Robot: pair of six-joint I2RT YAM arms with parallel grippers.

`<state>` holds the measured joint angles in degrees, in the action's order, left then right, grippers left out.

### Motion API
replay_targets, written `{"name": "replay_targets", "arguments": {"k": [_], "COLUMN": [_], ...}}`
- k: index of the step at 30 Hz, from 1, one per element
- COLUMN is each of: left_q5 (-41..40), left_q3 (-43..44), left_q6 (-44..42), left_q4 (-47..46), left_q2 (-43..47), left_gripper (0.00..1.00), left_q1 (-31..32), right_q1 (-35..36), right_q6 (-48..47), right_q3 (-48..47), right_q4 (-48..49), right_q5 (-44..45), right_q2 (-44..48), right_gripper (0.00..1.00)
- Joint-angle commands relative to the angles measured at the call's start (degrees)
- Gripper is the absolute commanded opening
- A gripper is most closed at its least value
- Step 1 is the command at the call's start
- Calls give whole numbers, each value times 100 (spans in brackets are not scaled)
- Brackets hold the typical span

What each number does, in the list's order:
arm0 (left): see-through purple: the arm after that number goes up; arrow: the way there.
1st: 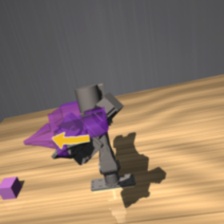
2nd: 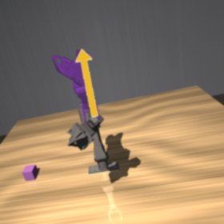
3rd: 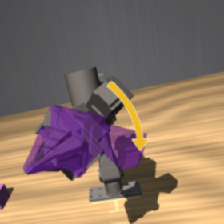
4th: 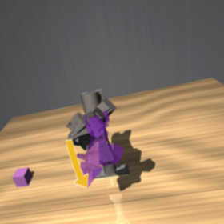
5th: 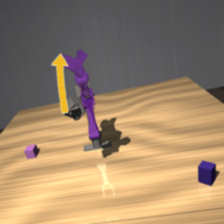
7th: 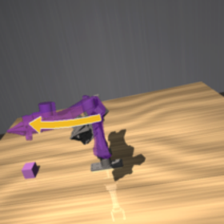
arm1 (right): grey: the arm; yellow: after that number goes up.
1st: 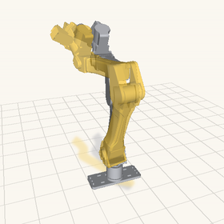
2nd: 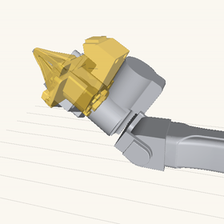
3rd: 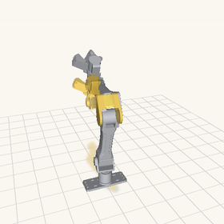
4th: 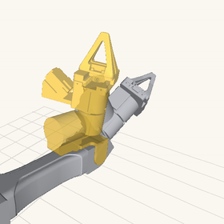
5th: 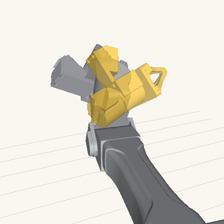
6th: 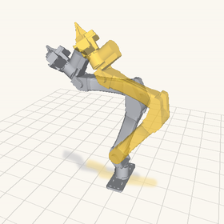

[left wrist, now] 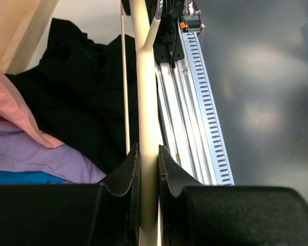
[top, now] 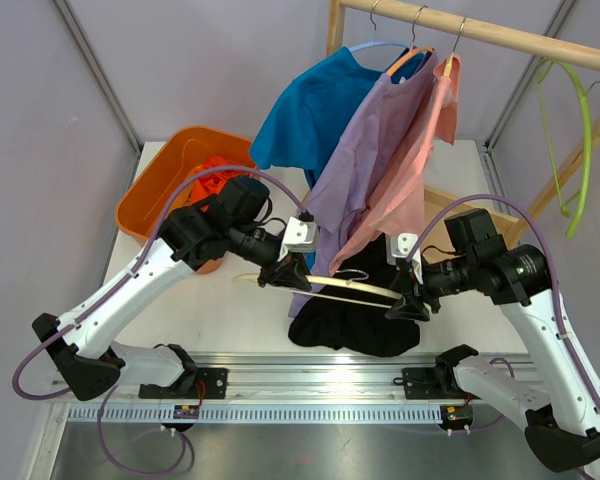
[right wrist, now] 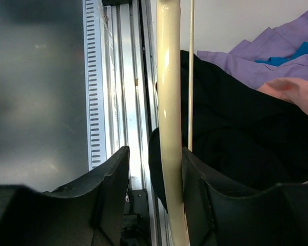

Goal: Remove the t-shirt from the hanger
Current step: Pass the hanger from the left arm to the right

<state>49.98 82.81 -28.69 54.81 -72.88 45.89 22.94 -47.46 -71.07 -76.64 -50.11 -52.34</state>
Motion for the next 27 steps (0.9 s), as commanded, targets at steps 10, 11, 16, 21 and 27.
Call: {"name": "replay_targets", "arguments": {"k": [10,11,16,21,27], "left_q5": [566,522,-441,-1936,-3677], "left_q3": [640,649,693,816,432], "left_q6": [91,135,1308,2217,2552], "left_q4": [-462,-471,-1313,-2445,-2607], "left_q2": [-182,-191,159,1257,2567], "left_gripper": [0,0,42,99,99], "left_q1": [-19,-19,-80,-133,-142], "right_q1": [53,53,-113,-395,-422], "right_q6": [236,298,1000,1687,2056], "right_q3": [-416,-512,-1127,-2015,-3201], "right_q4": [26,53,175,729,922], "right_q5": [-228,-219,-307,18,571], "right_q2": [21,57,171,154,-31], "right_gripper": [0,0,0,0,0]}}
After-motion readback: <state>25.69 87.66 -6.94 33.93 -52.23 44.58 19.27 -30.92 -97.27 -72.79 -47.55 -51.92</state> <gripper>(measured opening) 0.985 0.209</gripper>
